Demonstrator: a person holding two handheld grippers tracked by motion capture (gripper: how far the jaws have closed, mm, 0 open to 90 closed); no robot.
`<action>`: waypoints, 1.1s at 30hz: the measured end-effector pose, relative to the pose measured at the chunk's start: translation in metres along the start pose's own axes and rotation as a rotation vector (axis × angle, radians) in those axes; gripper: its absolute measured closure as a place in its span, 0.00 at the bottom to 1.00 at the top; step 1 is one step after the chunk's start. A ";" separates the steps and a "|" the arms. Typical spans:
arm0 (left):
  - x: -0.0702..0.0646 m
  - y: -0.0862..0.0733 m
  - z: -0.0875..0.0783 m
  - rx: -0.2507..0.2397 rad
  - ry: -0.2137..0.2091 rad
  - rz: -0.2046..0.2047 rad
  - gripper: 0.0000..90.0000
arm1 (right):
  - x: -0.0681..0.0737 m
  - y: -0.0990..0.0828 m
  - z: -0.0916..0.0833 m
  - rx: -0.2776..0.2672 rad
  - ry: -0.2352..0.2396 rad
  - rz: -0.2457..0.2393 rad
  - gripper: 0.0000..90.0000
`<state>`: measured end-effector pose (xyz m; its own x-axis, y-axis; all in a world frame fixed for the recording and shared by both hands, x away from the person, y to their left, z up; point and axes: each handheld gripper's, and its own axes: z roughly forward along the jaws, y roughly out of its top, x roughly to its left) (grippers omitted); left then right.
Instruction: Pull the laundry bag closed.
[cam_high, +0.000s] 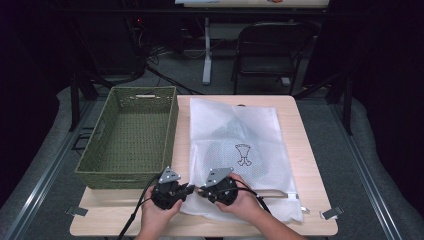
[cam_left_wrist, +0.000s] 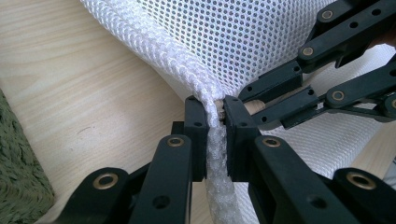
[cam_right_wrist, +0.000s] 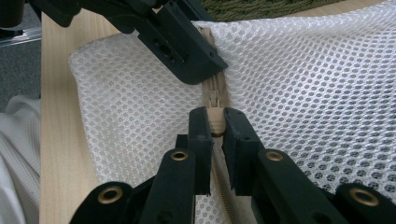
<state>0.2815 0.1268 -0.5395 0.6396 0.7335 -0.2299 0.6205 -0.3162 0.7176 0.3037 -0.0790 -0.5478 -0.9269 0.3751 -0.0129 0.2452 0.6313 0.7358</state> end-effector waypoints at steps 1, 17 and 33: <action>0.000 0.000 0.000 -0.001 -0.002 -0.003 0.91 | 0.000 0.000 0.000 0.000 0.001 0.000 0.91; 0.001 0.002 -0.002 -0.006 0.005 -0.006 0.92 | -0.001 -0.004 -0.003 0.011 0.005 0.003 0.91; 0.002 0.002 -0.006 -0.018 0.015 -0.008 0.92 | -0.006 -0.005 -0.006 0.024 0.025 0.002 0.91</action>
<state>0.2809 0.1310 -0.5351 0.6278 0.7448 -0.2263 0.6174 -0.2994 0.7275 0.3062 -0.0884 -0.5466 -0.9330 0.3597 0.0056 0.2537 0.6468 0.7192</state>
